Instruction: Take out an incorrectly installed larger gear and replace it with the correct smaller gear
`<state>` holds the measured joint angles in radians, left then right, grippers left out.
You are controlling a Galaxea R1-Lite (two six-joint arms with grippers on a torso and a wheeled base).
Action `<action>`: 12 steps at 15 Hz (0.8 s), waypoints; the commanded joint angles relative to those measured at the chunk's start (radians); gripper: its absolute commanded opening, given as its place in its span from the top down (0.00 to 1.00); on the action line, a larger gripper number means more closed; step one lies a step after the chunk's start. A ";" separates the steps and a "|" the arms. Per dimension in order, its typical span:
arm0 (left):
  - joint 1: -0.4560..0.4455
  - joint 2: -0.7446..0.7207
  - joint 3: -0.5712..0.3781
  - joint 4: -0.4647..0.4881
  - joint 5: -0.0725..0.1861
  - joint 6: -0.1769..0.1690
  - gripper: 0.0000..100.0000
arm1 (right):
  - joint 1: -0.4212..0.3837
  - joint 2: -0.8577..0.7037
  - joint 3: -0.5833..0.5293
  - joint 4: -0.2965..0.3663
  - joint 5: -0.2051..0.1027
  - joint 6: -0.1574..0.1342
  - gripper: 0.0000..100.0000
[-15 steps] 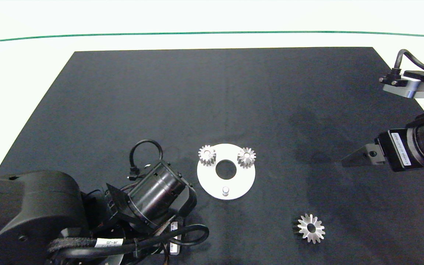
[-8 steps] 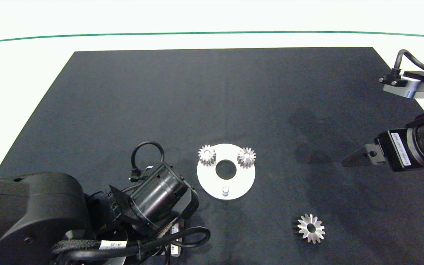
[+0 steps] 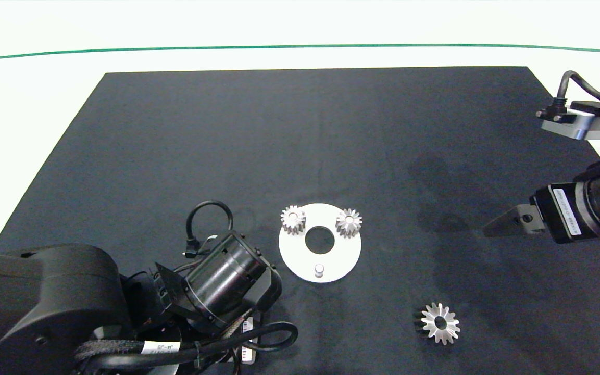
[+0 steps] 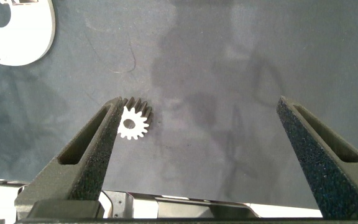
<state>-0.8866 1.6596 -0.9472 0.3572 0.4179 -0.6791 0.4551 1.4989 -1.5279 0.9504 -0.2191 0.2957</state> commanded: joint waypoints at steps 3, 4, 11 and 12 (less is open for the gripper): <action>-0.006 -0.001 0.001 0.002 0.002 -0.005 0.58 | 0.007 0.004 0.009 -0.001 0.000 -0.001 0.00; -0.006 -0.003 0.001 0.002 0.004 -0.003 0.59 | 0.007 0.004 0.009 -0.001 0.000 -0.001 0.00; -0.006 -0.003 0.007 0.000 0.016 -0.005 0.73 | 0.007 0.003 0.009 -0.001 -0.002 -0.001 0.00; -0.006 -0.003 0.010 0.000 0.018 -0.005 0.76 | 0.007 0.003 0.009 -0.001 -0.002 -0.001 0.00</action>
<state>-0.8928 1.6572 -0.9396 0.3549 0.4330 -0.6798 0.4617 1.5019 -1.5187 0.9438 -0.2194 0.2930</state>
